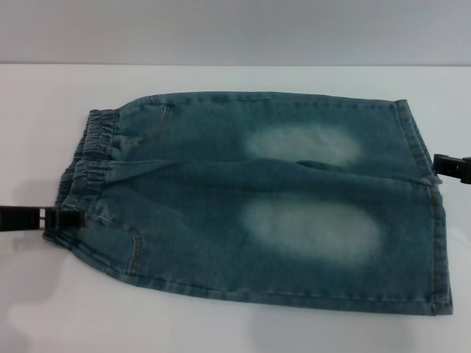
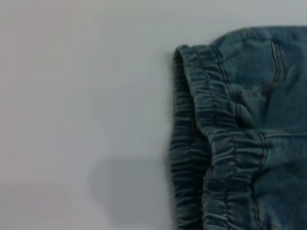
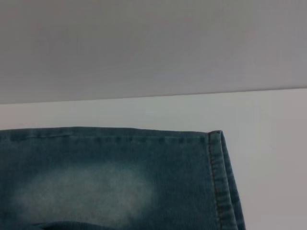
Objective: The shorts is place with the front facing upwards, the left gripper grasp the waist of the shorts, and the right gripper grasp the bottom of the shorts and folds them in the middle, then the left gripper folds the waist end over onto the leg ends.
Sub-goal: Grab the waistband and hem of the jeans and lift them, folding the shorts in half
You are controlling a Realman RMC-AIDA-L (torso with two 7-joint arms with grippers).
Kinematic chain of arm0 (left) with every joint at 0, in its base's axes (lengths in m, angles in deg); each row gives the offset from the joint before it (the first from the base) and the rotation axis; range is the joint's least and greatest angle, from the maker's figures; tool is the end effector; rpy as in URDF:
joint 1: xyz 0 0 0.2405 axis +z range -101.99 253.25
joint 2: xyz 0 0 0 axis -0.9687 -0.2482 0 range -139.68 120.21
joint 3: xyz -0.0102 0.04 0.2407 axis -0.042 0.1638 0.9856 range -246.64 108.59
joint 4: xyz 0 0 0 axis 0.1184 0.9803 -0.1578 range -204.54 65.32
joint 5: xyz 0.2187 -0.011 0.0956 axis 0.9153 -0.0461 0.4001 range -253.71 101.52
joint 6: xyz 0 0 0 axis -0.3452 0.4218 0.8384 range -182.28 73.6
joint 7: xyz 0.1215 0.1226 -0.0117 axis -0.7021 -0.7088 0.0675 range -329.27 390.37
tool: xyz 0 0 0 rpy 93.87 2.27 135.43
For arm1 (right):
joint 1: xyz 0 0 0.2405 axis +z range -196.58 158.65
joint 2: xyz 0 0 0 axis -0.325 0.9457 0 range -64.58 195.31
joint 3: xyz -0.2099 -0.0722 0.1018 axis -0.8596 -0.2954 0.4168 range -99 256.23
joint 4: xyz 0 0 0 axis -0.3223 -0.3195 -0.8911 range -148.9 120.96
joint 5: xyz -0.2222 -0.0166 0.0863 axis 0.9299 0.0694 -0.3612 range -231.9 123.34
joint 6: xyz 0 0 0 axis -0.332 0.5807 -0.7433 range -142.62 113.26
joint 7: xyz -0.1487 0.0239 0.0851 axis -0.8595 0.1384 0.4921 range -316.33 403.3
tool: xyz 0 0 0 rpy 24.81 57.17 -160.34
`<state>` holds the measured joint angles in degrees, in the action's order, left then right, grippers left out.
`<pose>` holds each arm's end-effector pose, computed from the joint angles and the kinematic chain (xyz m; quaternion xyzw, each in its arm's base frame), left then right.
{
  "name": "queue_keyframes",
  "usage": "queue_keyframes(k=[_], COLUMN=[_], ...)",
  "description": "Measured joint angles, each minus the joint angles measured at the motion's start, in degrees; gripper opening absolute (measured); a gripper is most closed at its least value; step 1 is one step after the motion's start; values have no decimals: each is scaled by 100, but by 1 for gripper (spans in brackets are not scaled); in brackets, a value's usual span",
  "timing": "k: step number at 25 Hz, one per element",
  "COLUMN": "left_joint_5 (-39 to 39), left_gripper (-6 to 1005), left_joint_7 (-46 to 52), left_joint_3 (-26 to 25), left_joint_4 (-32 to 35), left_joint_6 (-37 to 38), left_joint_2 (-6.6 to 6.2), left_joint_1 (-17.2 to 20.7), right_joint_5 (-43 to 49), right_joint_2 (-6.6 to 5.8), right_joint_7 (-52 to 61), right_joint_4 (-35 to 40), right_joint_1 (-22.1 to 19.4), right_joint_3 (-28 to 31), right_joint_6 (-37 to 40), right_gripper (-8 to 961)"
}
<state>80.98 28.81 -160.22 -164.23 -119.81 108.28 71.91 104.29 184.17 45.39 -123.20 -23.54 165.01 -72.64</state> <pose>-0.2739 0.3411 0.0215 -0.7356 -0.5470 0.0544 0.3959 0.2224 0.3364 0.0467 -0.7388 0.4979 0.0436 0.4521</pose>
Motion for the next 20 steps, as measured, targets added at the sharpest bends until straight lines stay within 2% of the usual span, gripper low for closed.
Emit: queue_keyframes(k=[13, 20], left_joint_5=[-18, -68], left_gripper=[722, 677], left_joint_7=[16, -62], left_joint_3=[151, 158], left_joint_4=[493, 524], left_joint_6=[-63, -114], left_joint_2=[2, -7], left_joint_1=[-366, -393], right_joint_5=[-3, -3], right_joint_2=[-7, -7], right_joint_7=[-42, -42], right_joint_4=[-10, -76], right_joint_1=[-3, -6], right_joint_3=[-6, -9], right_joint_6=[4, -40], right_gripper=[737, 738])
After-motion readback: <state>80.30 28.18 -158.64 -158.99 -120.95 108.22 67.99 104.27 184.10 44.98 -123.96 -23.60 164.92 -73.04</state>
